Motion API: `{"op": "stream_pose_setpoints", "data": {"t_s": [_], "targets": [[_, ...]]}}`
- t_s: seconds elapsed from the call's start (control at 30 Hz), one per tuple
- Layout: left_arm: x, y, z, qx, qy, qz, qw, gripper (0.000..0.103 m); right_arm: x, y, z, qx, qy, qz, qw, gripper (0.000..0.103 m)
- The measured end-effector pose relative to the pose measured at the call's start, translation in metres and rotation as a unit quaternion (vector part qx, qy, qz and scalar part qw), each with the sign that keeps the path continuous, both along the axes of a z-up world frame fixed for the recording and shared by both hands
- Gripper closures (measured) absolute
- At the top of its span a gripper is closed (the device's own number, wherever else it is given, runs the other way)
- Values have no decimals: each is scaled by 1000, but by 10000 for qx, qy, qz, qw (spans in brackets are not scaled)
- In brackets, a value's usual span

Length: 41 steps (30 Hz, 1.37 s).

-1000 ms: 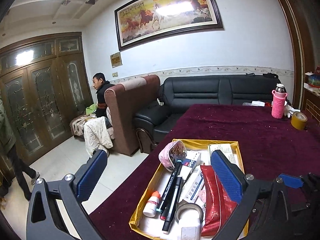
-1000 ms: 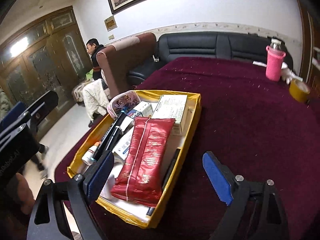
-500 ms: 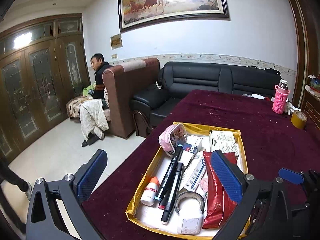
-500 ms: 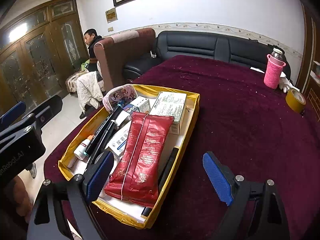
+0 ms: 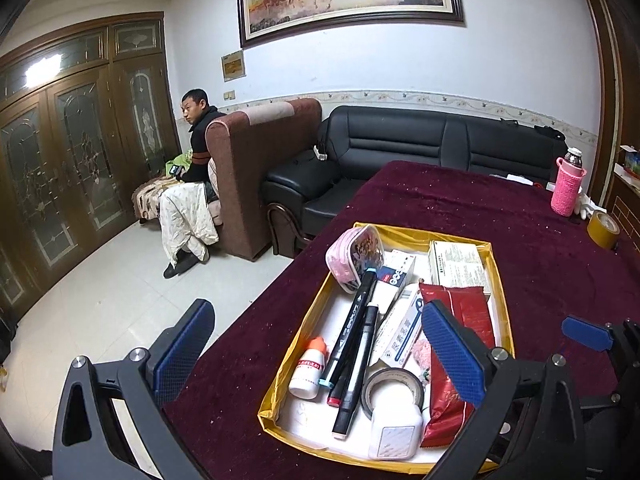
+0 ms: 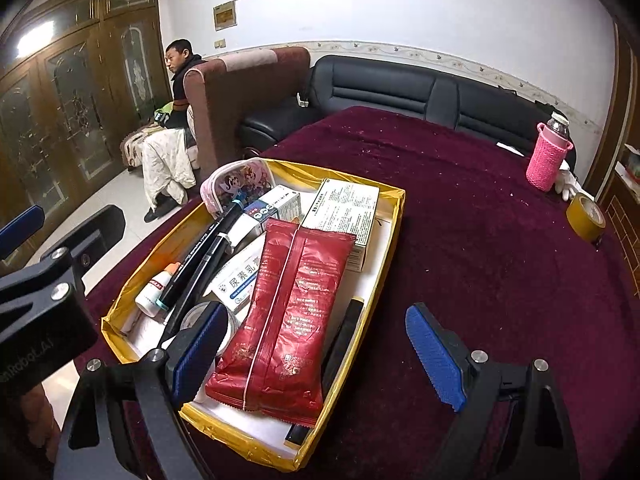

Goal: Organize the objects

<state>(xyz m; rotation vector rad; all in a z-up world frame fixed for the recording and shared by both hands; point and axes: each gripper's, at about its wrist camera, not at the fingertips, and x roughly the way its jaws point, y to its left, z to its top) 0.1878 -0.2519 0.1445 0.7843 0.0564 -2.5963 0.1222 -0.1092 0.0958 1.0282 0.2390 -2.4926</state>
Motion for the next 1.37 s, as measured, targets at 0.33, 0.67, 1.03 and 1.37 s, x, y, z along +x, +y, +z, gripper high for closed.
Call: {"op": "stream_pose_setpoints", "data": {"t_s": [0.33,0.67,1.03,1.37], "targets": [[1,-8,-15,156,-191,-9,9997,0,-4,-20,-10,525,-19,-145,9985,9],[4,-21,-23,371,-226,39,9990,0,-4,-33,-9,729,118,-265,9969,9],[10,-29,-29,472,-220,54,9986,0,2,-47,-11,852,161,-241,9959,9],[18,-27,-26,390,-141,5,9991,0,5,-51,-11,901,165,-239,9955,9]]}}
